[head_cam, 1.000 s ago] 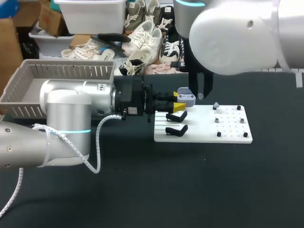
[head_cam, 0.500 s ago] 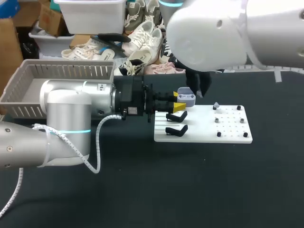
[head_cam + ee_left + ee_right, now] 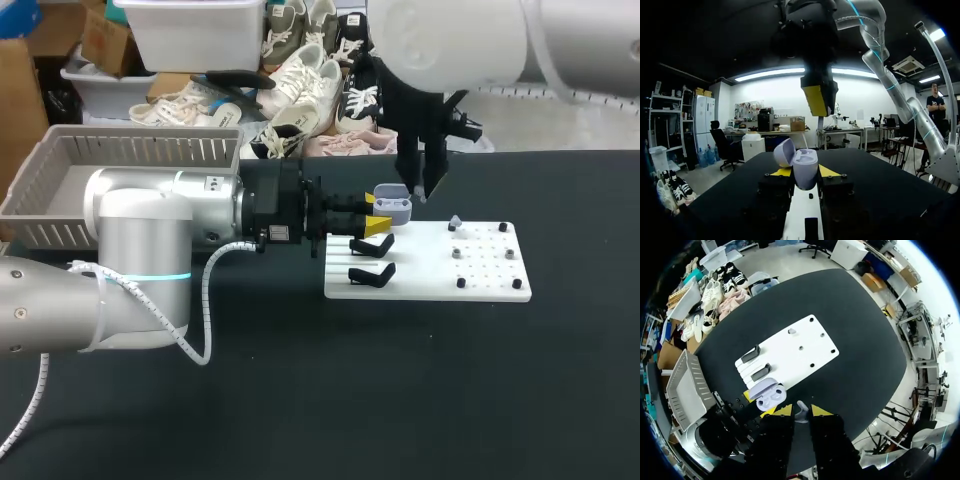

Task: Pick up each earbud case from the left stands, insert the matching earbuds, close the lid, and place the case in the box.

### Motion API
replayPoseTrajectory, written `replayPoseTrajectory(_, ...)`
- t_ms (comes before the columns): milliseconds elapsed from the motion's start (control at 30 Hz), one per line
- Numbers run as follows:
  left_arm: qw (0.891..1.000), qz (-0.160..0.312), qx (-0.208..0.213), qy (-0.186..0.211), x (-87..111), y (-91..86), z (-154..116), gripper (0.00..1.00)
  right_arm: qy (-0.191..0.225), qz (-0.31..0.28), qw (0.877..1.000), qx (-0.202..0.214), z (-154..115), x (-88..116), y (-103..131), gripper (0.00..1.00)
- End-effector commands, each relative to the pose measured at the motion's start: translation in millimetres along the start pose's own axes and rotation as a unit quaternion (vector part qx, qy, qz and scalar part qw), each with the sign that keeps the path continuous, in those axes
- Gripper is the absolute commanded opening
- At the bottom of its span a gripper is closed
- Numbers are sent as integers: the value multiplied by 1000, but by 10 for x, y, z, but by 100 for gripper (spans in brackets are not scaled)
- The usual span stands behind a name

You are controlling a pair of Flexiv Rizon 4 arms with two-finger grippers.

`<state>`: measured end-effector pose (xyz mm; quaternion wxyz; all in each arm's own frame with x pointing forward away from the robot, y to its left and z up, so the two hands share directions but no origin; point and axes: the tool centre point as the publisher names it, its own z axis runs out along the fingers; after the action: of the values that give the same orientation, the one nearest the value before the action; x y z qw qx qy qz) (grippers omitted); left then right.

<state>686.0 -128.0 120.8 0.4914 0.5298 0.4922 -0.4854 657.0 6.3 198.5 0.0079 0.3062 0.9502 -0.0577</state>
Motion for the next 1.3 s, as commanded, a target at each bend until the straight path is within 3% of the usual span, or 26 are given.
replayPoseTrajectory(33,1000,1,-1,-1,6,1,1,0,-20,-1,1000,-14,-5,73,54,0)
replayPoseTrajectory(300,1000,1,-1,-1,6,1,1,0,-34,-24,999,0,98,151,210,0)
replayPoseTrajectory(500,1000,1,-1,-1,6,1,1,0,-37,-21,999,-6,20,94,217,0)
replayPoseTrajectory(1300,1000,1,-1,-1,6,1,1,0,-9,-26,1000,14,117,-72,358,0)
